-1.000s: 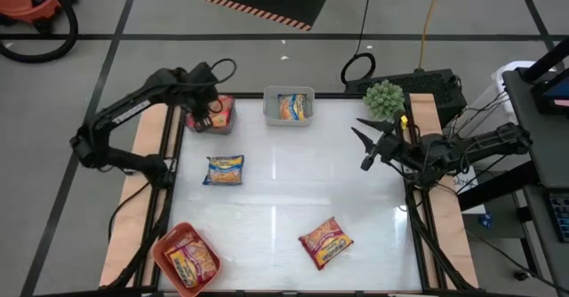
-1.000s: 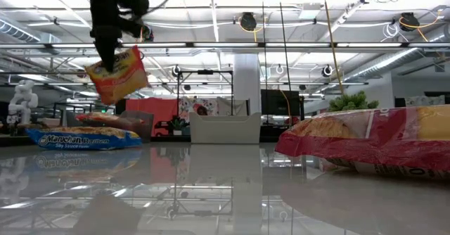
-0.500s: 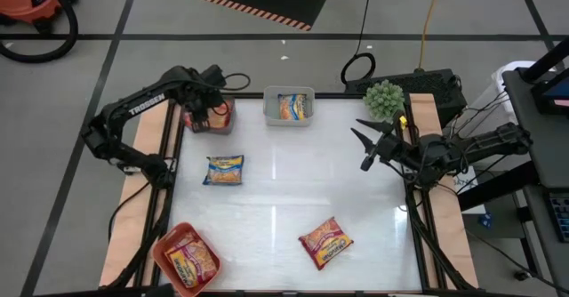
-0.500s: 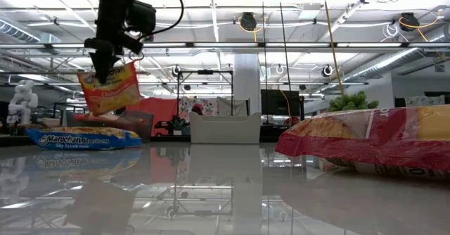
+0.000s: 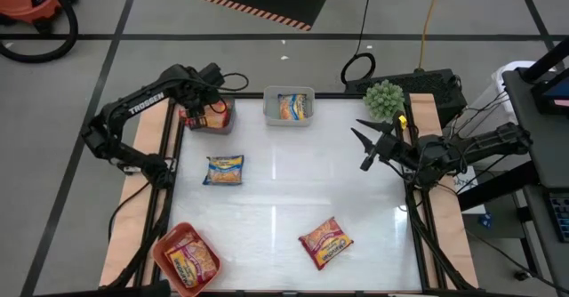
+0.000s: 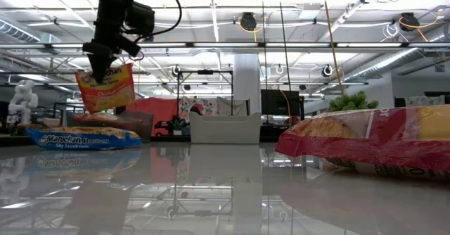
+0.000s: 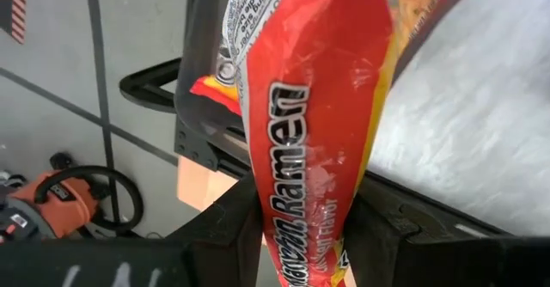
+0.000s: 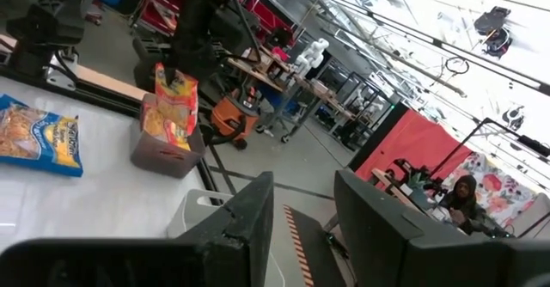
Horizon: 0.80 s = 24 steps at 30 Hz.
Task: Sort Maruchan noodles
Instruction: Put the orange noodle pack into the black bin
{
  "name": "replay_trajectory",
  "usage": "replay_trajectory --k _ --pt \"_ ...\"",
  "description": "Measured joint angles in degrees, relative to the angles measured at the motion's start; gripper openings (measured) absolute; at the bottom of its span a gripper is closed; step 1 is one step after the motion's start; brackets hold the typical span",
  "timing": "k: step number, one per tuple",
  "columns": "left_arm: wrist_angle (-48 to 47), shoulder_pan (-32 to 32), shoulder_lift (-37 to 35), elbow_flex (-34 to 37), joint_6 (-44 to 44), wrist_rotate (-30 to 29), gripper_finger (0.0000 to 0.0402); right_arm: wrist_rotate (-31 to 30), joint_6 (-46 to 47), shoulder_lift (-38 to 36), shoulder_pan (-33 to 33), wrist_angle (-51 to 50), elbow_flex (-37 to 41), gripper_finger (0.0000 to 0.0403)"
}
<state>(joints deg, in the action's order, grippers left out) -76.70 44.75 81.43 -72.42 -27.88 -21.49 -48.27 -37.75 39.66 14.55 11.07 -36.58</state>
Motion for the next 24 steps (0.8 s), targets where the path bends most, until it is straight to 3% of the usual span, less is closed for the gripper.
replay_trajectory --k 4,13,24 --pt "0.93 0.00 0.00 0.00 0.90 -0.14 0.0141 0.02 0.15 -0.02 0.00 0.00 0.00 0.0121" --pt "3.72 0.22 0.00 0.00 -0.09 -2.23 0.0215 0.06 -0.31 -0.02 0.00 -0.02 0.00 0.0121" --pt "11.86 0.22 -0.02 1.24 -0.55 -3.92 0.0220 0.06 -0.42 -0.01 0.00 -0.01 0.00 0.0121"
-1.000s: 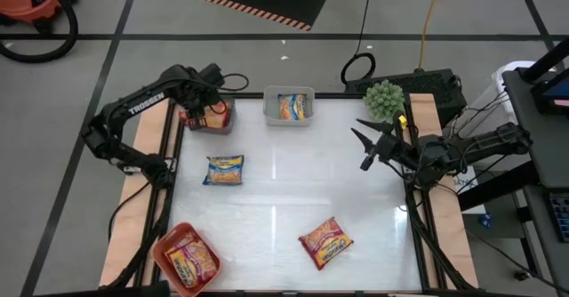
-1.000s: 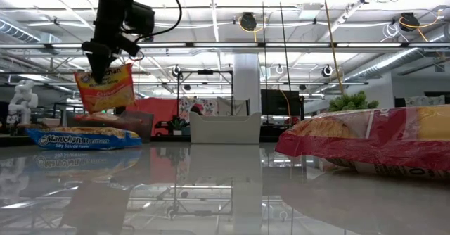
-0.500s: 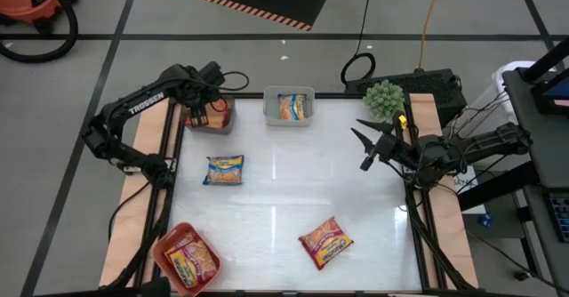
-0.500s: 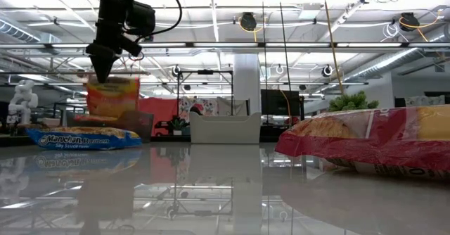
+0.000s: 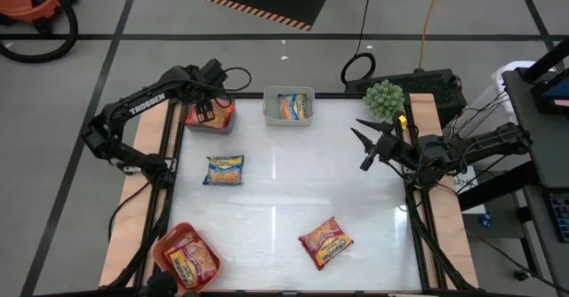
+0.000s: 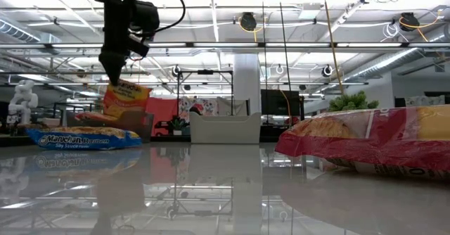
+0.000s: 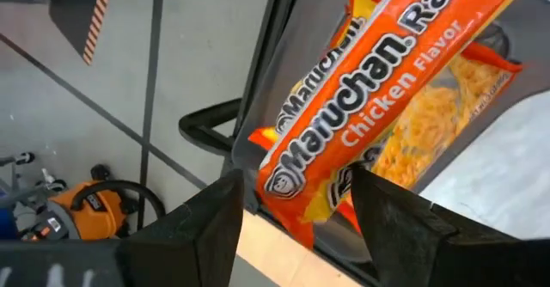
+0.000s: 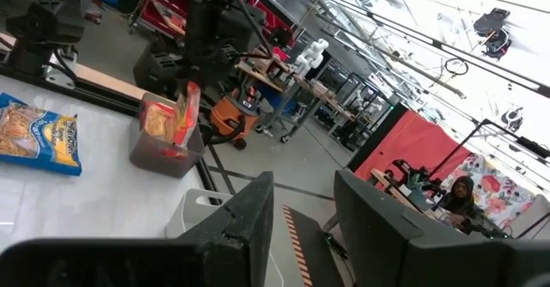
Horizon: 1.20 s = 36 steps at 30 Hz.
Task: Sort Maruchan noodles
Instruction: Put the orange noodle pack into the black bin
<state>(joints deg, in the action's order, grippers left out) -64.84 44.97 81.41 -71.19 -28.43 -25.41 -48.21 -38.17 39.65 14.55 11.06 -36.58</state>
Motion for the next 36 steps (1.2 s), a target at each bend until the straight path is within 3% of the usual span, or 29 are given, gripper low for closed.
replay_trajectory --k 7,11,17,23,29,36 --pt "8.94 0.00 0.00 5.37 -2.86 0.15 0.0218 0.02 0.00 -0.01 0.00 0.01 0.00 0.0121" --pt "12.66 0.00 0.00 7.92 -5.24 -0.02 0.0186 0.02 0.00 0.01 0.00 0.01 0.00 0.0121" --pt "11.48 -0.09 -0.02 7.74 -3.75 -0.05 0.0115 0.02 -0.41 -0.01 0.00 0.01 0.00 0.0121" --pt "4.06 -1.32 -0.13 3.55 -1.08 0.29 0.0097 0.02 -1.18 0.00 0.00 0.01 0.00 0.0121" --pt "-2.79 -1.59 -0.14 -1.86 6.48 12.44 0.0096 0.02 -1.34 0.01 0.00 0.04 0.00 0.0121" --pt "-8.44 2.09 -0.15 -3.33 12.35 16.32 0.0096 0.07 -0.07 0.00 0.00 0.04 0.00 0.0121"
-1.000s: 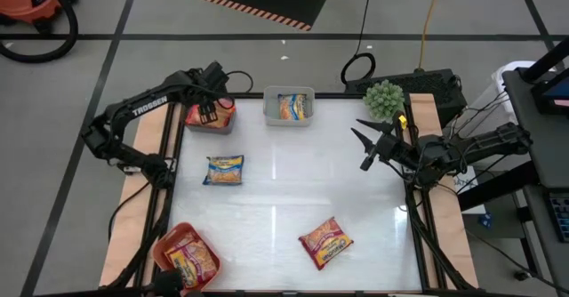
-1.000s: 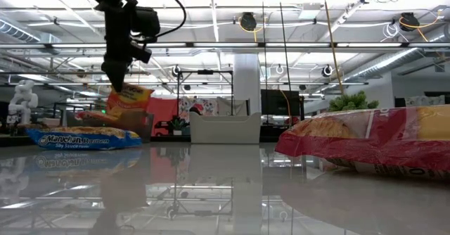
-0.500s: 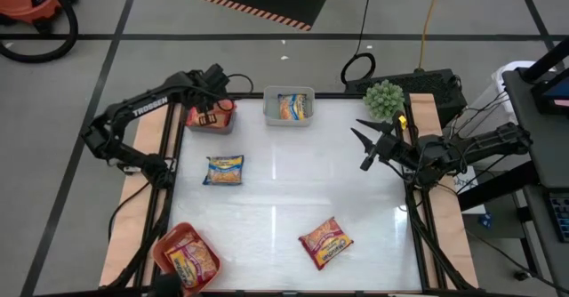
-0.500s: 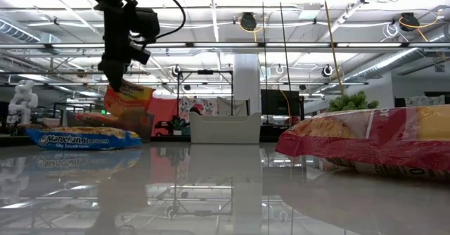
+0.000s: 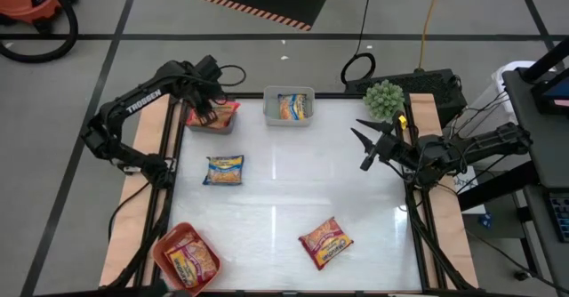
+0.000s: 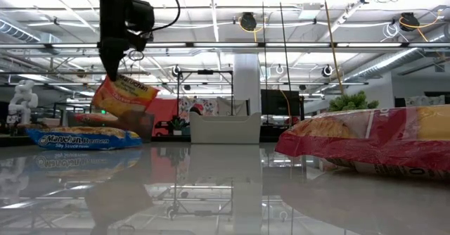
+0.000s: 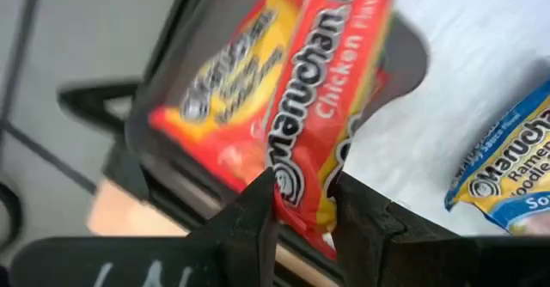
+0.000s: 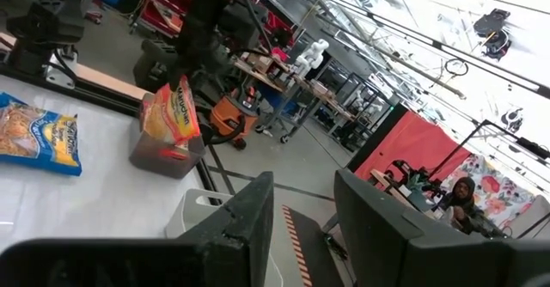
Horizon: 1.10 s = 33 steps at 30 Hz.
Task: Sort Maruchan noodles
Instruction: Put the orange noodle pack into the black bin, then put the red noodle pack into the orange bin
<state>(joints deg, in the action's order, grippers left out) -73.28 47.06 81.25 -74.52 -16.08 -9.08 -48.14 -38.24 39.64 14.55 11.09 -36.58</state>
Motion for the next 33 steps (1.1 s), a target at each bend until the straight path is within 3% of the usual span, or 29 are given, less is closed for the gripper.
replay_trajectory --k 10,18,28,33 --pt "4.30 7.69 -0.02 1.68 1.43 -1.46 0.0097 0.00 0.02 0.02 0.02 0.15 0.00 0.0121" --pt "12.72 8.94 0.07 3.20 1.08 -1.58 0.0097 0.00 -0.04 0.01 0.02 0.16 0.00 0.0121" --pt "14.51 4.37 0.99 3.72 8.76 -1.13 0.0098 0.00 0.02 0.01 0.02 0.15 0.00 0.0121" --pt "12.58 -1.45 -0.68 3.72 11.70 3.57 0.0098 -0.07 0.28 0.02 0.02 0.03 0.00 0.0121"
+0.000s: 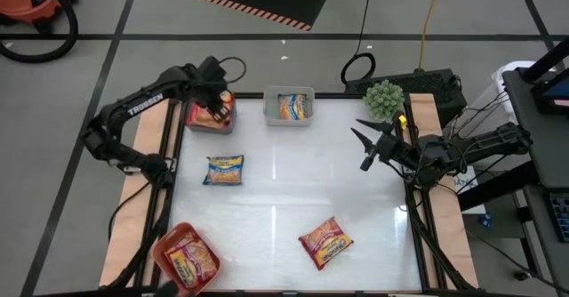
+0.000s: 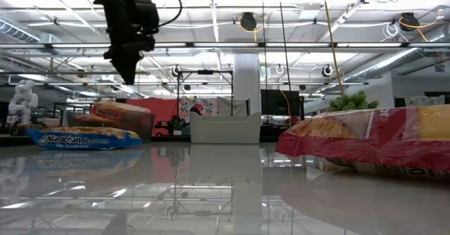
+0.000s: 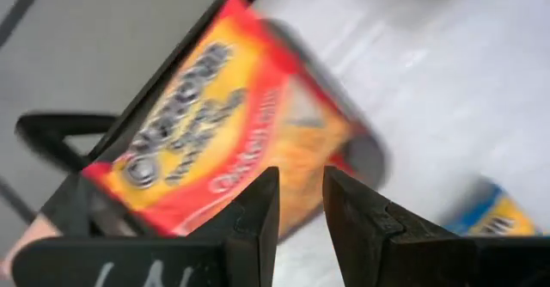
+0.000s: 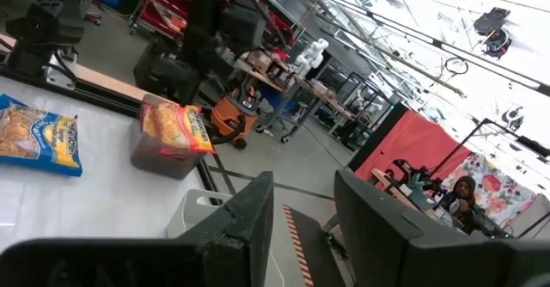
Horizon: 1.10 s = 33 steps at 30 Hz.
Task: Sort Maruchan noodles
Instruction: Put the red noodle pack into the orange bin
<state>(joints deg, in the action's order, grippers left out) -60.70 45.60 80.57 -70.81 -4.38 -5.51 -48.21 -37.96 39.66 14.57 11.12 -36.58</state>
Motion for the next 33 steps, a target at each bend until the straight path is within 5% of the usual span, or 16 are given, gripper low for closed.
replay_trajectory --k 9,17,24,33 --pt "3.95 -18.44 -6.93 0.00 9.33 -0.92 0.0097 -0.21 4.16 0.75 0.00 0.71 -0.02 0.0121" --pt "9.37 -37.82 -7.49 0.00 16.78 -9.61 0.0097 -5.30 7.54 7.54 2.27 0.54 -2.05 0.0121" --pt "27.22 -49.40 -7.19 6.00 18.13 -16.48 0.0097 6.74 20.81 14.51 4.17 -0.13 -4.13 0.0121" --pt "40.73 -56.08 -7.15 14.98 18.50 -16.42 0.0097 11.62 40.41 20.60 10.80 -9.51 -6.04 0.0121"
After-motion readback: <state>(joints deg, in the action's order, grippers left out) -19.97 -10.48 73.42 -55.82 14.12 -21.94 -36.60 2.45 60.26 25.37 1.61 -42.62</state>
